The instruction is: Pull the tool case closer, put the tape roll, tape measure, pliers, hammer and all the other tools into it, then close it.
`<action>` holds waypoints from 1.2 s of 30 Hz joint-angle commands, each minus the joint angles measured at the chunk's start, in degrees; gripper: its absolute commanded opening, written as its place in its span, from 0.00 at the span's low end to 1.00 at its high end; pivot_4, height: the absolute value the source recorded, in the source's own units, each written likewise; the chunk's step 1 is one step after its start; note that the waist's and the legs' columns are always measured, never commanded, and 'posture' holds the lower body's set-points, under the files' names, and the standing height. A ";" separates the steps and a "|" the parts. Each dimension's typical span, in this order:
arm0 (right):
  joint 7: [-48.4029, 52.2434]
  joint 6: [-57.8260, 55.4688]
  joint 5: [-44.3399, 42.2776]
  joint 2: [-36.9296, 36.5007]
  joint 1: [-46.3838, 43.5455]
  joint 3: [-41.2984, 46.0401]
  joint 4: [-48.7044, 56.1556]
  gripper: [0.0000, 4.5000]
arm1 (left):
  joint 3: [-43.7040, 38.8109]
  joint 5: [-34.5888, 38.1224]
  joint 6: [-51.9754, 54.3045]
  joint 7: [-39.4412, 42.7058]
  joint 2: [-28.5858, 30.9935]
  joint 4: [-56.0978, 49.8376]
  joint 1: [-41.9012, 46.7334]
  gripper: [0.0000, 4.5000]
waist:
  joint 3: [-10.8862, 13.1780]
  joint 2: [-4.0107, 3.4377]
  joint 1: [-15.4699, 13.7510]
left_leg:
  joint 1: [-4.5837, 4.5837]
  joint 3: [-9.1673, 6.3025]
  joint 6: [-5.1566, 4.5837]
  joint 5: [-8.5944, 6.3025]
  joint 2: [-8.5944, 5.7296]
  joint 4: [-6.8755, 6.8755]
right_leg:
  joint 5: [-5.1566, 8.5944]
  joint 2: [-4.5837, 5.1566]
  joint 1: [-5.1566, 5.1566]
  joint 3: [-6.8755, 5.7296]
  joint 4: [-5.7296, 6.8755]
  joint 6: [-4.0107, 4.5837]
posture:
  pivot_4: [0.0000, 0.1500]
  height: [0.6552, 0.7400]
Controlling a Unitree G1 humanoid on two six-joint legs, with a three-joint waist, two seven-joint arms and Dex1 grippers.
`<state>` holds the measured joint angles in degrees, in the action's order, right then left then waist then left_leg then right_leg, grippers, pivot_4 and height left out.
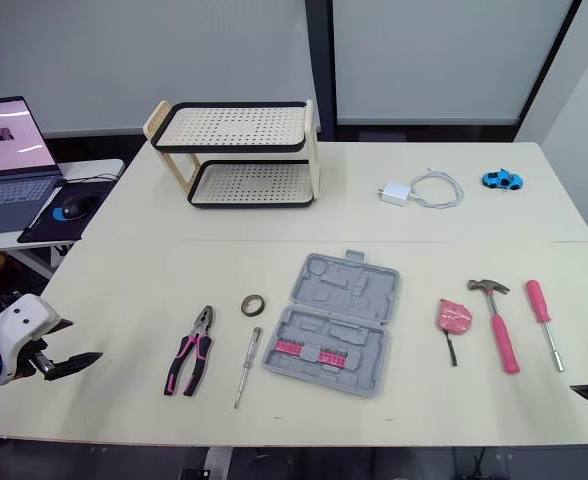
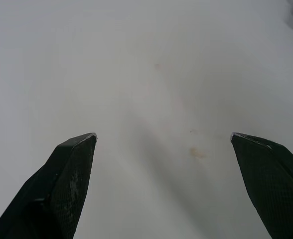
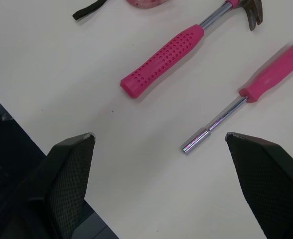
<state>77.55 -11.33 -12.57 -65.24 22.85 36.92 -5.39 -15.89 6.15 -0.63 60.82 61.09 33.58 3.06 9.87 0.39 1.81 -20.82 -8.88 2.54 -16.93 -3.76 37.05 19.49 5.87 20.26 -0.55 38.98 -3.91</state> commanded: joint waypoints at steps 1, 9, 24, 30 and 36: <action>0.21 0.60 -0.15 -0.58 -0.05 1.20 0.12 1.00 | -0.56 0.93 0.03 1.13 1.05 -0.18 0.20 1.00 | 0.00 0.00 0.00 | 0.00 0.00 0.00 0.00 0.00 0.00 | 0.00 0.00 0.00 0.00 0.00 0.00 | 1.00 0.90; -0.62 0.66 0.19 -0.25 0.41 1.33 0.27 1.00 | -0.24 1.25 0.30 2.67 1.04 0.17 1.00 1.00 | 0.00 0.00 0.01 | 0.00 0.00 0.00 0.00 0.01 0.01 | 0.00 -0.02 0.00 0.00 0.02 0.00 | 1.00 0.90; -3.17 -0.52 -0.35 1.03 0.83 1.77 0.84 1.00 | 0.04 1.99 -2.60 7.46 1.36 4.81 4.57 1.00 | -0.01 0.01 0.07 | 0.02 0.05 0.01 0.01 0.05 0.02 | -0.01 -0.07 -0.01 -0.01 0.03 0.01 | 1.00 0.90; -3.50 -0.47 -0.29 1.63 1.40 1.94 1.50 1.00 | 0.39 2.43 -4.72 8.84 1.26 5.73 4.94 1.00 | -0.02 0.01 0.05 | 0.02 0.04 0.01 0.01 0.06 0.04 | -0.01 -0.08 -0.02 -0.01 0.05 0.01 | 1.00 0.90; -4.37 -0.40 -0.32 2.33 1.98 2.33 2.74 1.00 | 0.09 2.79 -4.69 9.35 0.89 5.58 4.47 1.00 | -0.02 0.01 0.06 | 0.03 0.04 0.01 0.01 0.08 0.04 | -0.01 -0.10 -0.02 -0.01 0.06 0.01 | 1.00 0.90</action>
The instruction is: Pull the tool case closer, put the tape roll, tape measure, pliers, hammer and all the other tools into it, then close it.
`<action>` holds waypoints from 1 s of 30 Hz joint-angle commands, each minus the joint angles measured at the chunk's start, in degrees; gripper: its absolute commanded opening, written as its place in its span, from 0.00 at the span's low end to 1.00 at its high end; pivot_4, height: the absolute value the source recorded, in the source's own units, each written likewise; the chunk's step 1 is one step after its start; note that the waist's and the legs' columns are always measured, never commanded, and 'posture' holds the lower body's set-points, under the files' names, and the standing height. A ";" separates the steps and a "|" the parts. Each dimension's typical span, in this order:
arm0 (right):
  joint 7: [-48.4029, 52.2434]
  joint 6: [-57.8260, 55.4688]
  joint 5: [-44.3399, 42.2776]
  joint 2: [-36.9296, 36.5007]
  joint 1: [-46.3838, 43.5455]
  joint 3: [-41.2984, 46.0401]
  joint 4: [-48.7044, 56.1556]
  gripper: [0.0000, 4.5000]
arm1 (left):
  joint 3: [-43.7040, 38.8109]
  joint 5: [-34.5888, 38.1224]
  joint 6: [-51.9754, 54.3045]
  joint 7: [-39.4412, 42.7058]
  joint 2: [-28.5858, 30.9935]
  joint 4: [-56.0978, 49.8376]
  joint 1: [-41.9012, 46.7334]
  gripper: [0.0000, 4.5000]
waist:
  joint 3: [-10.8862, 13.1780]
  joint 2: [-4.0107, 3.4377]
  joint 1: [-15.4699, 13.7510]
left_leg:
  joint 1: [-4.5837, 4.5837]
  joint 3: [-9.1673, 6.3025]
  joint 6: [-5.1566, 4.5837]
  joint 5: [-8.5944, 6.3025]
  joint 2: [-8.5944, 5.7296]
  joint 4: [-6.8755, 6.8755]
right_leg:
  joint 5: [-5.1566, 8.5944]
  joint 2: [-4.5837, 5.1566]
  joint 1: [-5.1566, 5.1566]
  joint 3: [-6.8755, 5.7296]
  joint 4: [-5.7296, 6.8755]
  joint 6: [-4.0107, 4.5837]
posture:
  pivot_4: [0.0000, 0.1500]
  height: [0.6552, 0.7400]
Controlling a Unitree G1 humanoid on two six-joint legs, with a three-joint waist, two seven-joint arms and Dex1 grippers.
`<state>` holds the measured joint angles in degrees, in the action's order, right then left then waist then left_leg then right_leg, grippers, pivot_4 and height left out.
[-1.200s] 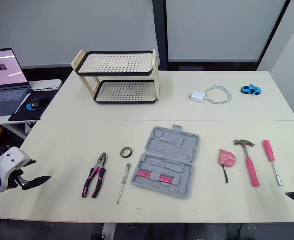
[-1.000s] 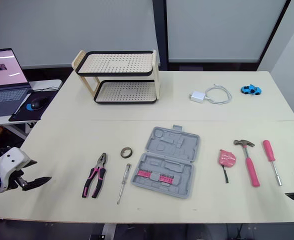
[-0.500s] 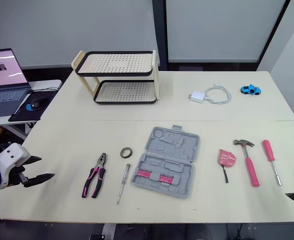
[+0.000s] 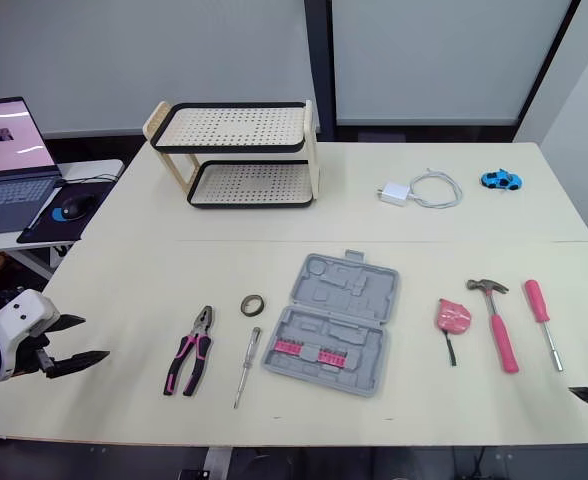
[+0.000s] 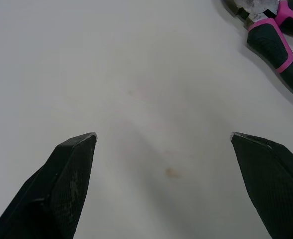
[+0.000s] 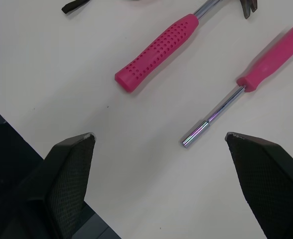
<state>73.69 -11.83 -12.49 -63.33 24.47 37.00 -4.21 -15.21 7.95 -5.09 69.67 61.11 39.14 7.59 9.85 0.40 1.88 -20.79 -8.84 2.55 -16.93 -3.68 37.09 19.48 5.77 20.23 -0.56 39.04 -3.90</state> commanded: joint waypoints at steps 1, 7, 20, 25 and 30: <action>-0.76 0.12 -0.37 0.62 0.48 2.40 1.90 1.00 | -0.73 1.18 -0.11 0.58 0.80 -0.37 -0.41 1.00 | 0.00 0.00 0.00 | 0.00 0.00 0.00 0.00 0.01 0.00 | 0.00 -0.01 0.00 0.00 0.00 0.00 | 1.00 0.90; -2.71 -3.93 -2.37 1.99 0.29 3.89 8.14 1.00 | -2.82 4.53 3.68 -0.18 -0.58 -7.52 -4.32 1.00 | -0.01 -0.01 0.05 | 0.00 -0.02 0.00 0.00 0.02 0.00 | 0.00 -0.01 0.00 0.03 0.01 0.00 | 1.00 0.90; -14.48 -20.46 -8.44 7.91 -5.32 -7.35 35.99 0.71 | 6.61 8.05 16.44 -1.20 -8.92 -28.41 1.29 0.72 | -0.06 0.05 -0.31 | -0.04 -0.21 0.03 0.02 0.13 0.30 | -0.17 -0.18 -0.14 -0.07 0.03 0.08 | 1.00 0.90; -21.00 -24.79 -6.16 9.12 -12.27 -19.31 38.24 0.30 | 15.26 3.24 14.30 -0.68 -13.07 -24.29 9.96 0.35 | -0.06 0.06 -0.29 | -0.13 -0.24 0.03 0.02 0.13 0.79 | -0.35 -0.26 -0.23 -0.04 0.04 0.01 | 1.00 0.90; -26.99 -27.42 -1.17 12.36 -22.72 -33.29 34.76 0.00 | 23.04 -3.29 10.01 -1.81 -18.98 -14.99 20.00 0.01 | -0.08 0.09 -0.14 | -0.15 -0.23 0.02 0.02 0.20 0.86 | -0.48 -0.46 -0.18 0.01 0.01 0.00 | 1.00 0.90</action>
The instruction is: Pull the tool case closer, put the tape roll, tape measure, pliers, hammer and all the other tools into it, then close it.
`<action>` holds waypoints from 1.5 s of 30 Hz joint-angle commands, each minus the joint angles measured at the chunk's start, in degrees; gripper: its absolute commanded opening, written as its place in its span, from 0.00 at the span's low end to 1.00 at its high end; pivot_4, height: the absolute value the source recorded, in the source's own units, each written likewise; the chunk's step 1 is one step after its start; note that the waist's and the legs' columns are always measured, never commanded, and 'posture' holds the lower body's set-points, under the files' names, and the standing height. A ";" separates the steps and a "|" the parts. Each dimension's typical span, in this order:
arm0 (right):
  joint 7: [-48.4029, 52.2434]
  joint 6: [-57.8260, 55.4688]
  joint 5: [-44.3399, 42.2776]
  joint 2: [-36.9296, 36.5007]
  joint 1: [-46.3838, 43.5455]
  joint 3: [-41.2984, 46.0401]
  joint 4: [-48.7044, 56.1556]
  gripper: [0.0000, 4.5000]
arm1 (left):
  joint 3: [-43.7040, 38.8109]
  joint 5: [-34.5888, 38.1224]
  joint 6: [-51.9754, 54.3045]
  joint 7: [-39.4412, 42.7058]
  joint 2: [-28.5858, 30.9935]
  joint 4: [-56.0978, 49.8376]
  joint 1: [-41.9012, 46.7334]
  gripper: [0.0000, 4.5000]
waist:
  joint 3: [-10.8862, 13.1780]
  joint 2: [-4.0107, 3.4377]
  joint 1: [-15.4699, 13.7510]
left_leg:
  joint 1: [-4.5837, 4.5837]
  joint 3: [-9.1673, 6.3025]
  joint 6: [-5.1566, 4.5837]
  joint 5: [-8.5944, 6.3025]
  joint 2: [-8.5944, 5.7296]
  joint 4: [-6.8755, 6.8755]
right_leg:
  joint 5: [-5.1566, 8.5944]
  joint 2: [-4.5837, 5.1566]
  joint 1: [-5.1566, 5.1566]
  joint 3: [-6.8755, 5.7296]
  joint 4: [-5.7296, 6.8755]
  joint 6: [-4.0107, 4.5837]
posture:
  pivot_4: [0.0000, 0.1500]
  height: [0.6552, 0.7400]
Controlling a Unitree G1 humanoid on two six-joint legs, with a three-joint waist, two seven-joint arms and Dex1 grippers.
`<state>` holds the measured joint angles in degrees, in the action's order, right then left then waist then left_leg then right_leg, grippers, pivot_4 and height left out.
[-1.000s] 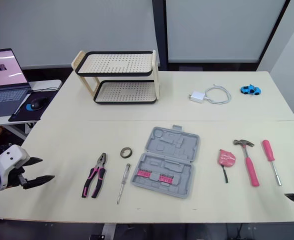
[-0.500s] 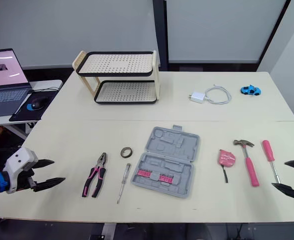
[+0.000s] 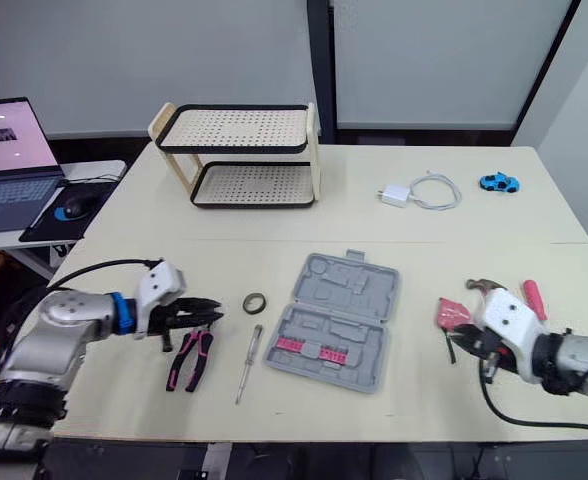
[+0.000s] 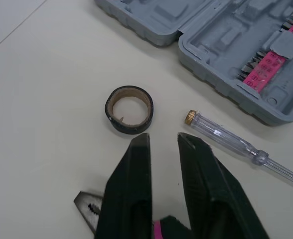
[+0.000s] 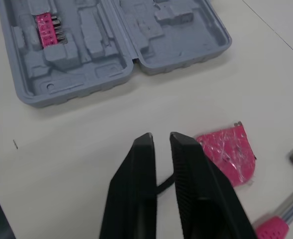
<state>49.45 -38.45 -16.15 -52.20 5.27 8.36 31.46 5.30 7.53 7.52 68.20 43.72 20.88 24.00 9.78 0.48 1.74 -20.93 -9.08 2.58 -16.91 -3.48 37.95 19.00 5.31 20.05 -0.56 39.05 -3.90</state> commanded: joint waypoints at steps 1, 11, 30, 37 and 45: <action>-3.59 -1.05 3.53 2.08 -5.35 -7.18 -1.81 0.00 | 3.82 -4.16 -3.49 -0.90 -2.98 5.36 5.54 0.01 | -0.01 0.02 0.00 | -0.02 0.01 0.02 0.01 0.00 0.02 | 0.00 -0.03 0.02 0.00 0.01 0.00 | 1.00 0.90; -6.44 0.07 9.81 7.45 -15.69 -19.15 -11.70 0.00 | 9.27 -10.58 -11.22 -1.64 -11.57 21.47 16.74 0.01 | 0.00 0.05 0.09 | -0.25 -0.02 0.25 0.14 -0.04 0.08 | -0.01 -0.02 0.22 -0.01 -0.02 0.01 | 1.00 0.90; -6.50 2.99 14.99 15.41 -23.29 -25.78 -24.56 0.00 | 10.63 -15.04 -15.57 -1.62 -16.34 30.10 21.48 0.01 | 0.00 0.05 0.18 | -0.25 -0.10 0.29 0.16 -0.04 0.11 | -0.01 -0.05 0.27 -0.02 0.04 0.00 | 1.00 0.90; -5.26 2.39 15.46 16.86 -24.33 -26.92 -25.92 0.00 | 10.87 -15.08 -14.59 -1.39 -17.50 27.98 20.23 0.01 | 0.00 0.05 0.25 | -0.25 -0.10 0.29 0.16 -0.04 0.11 | -0.02 -0.06 0.27 -0.01 0.05 0.00 | 1.00 0.90; -4.95 2.04 15.21 18.20 -24.60 -27.77 -25.28 0.00 | 11.18 -15.06 -13.88 -1.61 -18.43 25.33 18.53 0.01 | 0.00 0.05 0.25 | -0.24 -0.11 0.29 0.16 -0.03 0.11 | -0.02 -0.06 0.28 -0.01 0.05 0.00 | 1.00 0.90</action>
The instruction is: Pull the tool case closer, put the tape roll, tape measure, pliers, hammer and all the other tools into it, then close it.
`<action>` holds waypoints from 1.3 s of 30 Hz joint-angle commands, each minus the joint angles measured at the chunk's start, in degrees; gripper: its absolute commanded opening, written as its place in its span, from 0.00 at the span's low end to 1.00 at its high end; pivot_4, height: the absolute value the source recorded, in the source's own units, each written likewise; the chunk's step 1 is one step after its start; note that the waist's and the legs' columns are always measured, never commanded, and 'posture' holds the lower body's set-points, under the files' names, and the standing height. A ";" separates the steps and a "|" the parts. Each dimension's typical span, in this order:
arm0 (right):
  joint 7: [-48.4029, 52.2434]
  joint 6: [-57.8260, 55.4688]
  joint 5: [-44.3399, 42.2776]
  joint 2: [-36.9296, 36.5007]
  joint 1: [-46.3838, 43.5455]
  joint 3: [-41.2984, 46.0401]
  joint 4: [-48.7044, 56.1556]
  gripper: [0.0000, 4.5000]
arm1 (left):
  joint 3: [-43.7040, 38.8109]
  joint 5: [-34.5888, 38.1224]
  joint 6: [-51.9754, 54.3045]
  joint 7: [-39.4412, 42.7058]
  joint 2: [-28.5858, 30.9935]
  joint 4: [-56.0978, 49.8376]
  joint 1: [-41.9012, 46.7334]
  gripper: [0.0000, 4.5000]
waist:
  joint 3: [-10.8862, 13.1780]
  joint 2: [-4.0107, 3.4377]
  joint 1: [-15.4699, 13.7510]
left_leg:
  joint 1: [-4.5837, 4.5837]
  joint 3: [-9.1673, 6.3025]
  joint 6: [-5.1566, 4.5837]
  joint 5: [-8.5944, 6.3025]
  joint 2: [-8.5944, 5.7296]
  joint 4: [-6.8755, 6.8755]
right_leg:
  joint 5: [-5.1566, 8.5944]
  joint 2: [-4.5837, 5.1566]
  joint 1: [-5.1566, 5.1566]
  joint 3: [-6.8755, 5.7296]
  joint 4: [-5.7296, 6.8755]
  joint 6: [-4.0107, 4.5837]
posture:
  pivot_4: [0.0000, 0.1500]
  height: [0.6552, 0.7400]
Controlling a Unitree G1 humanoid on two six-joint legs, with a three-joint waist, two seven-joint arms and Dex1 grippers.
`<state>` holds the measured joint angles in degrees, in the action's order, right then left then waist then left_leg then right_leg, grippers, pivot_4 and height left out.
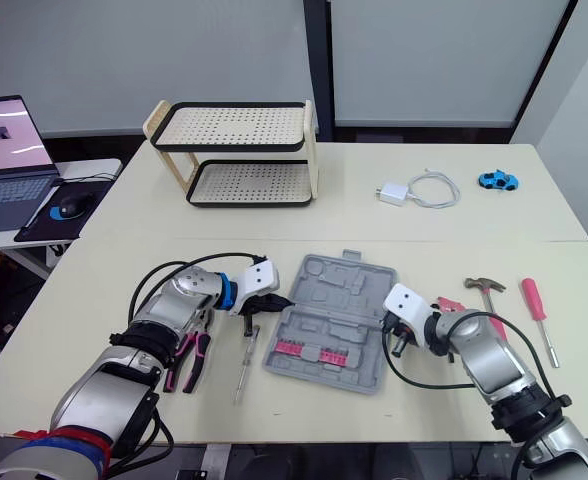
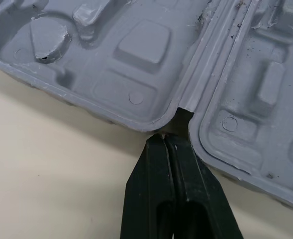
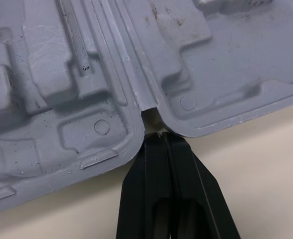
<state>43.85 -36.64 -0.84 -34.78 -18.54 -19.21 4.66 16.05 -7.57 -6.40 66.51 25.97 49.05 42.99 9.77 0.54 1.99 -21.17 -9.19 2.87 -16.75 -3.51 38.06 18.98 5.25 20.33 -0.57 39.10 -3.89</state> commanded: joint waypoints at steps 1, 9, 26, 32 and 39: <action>0.79 0.24 -0.18 0.79 -0.78 -0.23 1.67 0.00 | 0.42 0.17 0.30 0.16 -0.81 -3.28 -0.70 0.01 | 0.00 0.00 -0.01 | 0.00 -0.01 0.00 0.00 0.00 0.00 | 0.00 0.00 0.00 -0.01 0.00 0.00 | 1.00 0.90; 1.93 -1.06 -1.08 -0.15 0.03 0.23 4.69 0.00 | 0.65 1.43 4.23 2.02 -0.58 -11.34 -4.25 0.01 | 0.00 0.00 -0.03 | 0.00 -0.02 0.00 0.00 0.02 0.00 | 0.00 0.00 -0.01 0.00 0.00 0.00 | 1.00 0.90; 4.78 -7.36 -3.15 -4.44 5.33 1.41 16.57 0.00 | 1.26 3.48 26.33 2.40 2.65 -42.48 -19.30 0.01 | -0.01 -0.02 -0.15 | -0.01 -0.04 -0.01 0.00 0.06 -0.02 | 0.00 0.01 -0.02 0.04 -0.03 0.00 | 1.00 0.90; 4.92 -8.64 -3.29 -6.43 8.18 1.79 20.10 0.00 | 1.58 4.53 32.30 2.18 4.52 -50.56 -23.57 0.01 | 0.00 -0.02 -0.18 | 0.00 -0.04 -0.02 -0.01 0.08 -0.04 | 0.00 0.01 -0.03 0.03 -0.03 0.00 | 1.00 0.90; 4.11 -9.87 -3.69 -7.43 10.25 2.23 22.62 0.00 | 2.41 5.54 35.54 1.24 5.53 -55.03 -26.32 0.01 | 0.00 -0.02 -0.25 | 0.00 -0.04 -0.02 -0.01 0.08 -0.05 | 0.00 0.01 -0.06 0.03 -0.05 0.00 | 1.00 0.90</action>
<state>47.51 -47.14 -2.98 -42.54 -7.94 -17.11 23.52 17.35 -4.56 29.24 67.84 32.16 -2.49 16.56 9.77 0.51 1.74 -21.17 -9.22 2.84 -16.76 -3.43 38.01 18.98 5.26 20.27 -0.53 39.04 -3.89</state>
